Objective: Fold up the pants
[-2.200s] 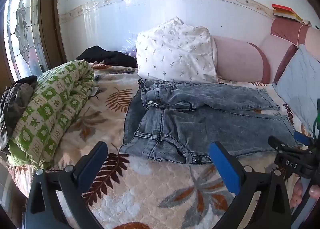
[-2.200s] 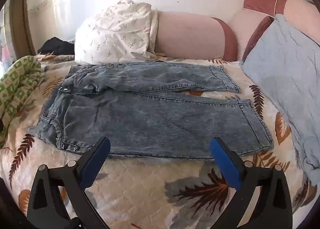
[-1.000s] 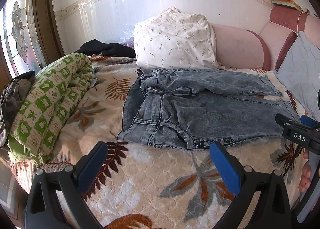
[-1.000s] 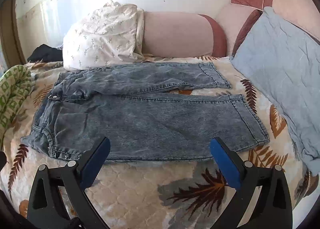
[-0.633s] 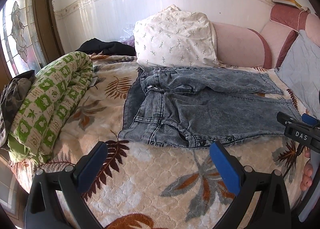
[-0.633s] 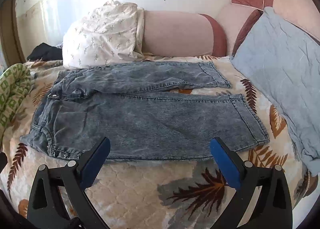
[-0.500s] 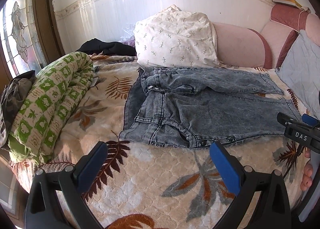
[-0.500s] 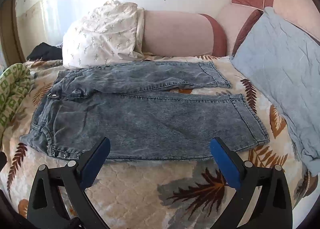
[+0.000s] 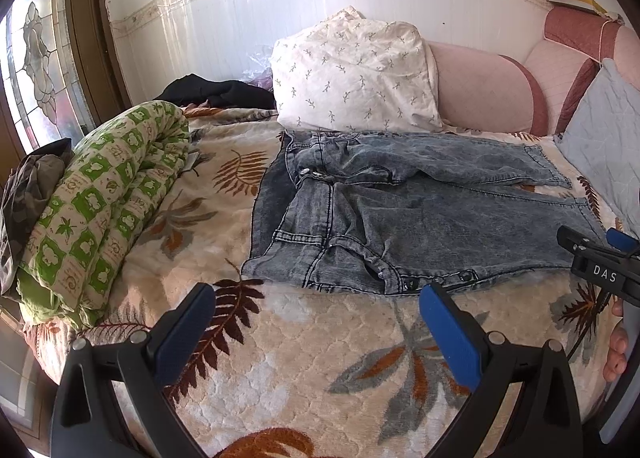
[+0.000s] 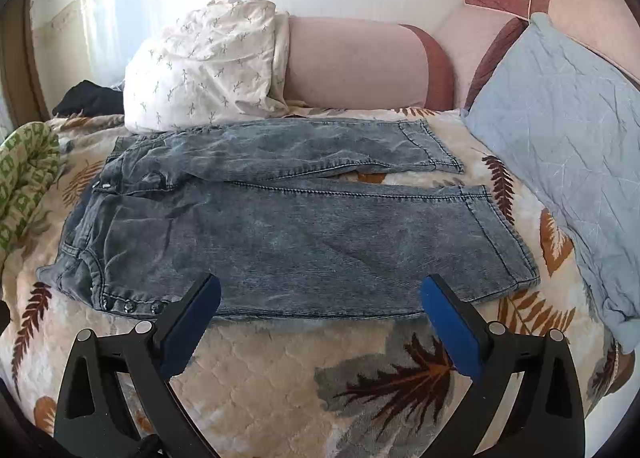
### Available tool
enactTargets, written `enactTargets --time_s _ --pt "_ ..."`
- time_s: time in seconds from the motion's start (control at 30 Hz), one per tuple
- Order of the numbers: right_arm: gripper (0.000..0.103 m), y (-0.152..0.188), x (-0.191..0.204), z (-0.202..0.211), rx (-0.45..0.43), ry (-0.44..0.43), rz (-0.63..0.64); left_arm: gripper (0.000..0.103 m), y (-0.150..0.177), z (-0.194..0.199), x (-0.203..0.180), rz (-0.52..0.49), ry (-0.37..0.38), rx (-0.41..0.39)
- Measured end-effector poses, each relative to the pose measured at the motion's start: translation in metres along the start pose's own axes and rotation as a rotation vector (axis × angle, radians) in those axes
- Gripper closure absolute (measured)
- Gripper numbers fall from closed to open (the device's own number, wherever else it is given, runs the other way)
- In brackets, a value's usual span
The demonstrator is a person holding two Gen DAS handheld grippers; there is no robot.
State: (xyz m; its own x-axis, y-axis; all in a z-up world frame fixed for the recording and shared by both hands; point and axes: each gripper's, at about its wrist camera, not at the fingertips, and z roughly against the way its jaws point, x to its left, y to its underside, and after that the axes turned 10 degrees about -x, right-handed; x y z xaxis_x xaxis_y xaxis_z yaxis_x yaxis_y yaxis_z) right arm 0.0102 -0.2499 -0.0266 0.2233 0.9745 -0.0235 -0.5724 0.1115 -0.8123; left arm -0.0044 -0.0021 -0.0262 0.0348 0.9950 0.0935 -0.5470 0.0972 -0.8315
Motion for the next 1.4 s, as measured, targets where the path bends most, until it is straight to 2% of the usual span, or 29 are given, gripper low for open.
enactTargets --time_s 1.2,1.4 --pt "0.002 0.003 0.003 -0.002 0.004 0.005 0.029 0.0 0.009 -0.009 0.005 0.013 -0.003 0.025" --pt "0.002 0.0 -0.004 0.0 -0.007 0.014 0.034 0.0 -0.006 -0.024 0.009 -0.042 0.034 0.044"
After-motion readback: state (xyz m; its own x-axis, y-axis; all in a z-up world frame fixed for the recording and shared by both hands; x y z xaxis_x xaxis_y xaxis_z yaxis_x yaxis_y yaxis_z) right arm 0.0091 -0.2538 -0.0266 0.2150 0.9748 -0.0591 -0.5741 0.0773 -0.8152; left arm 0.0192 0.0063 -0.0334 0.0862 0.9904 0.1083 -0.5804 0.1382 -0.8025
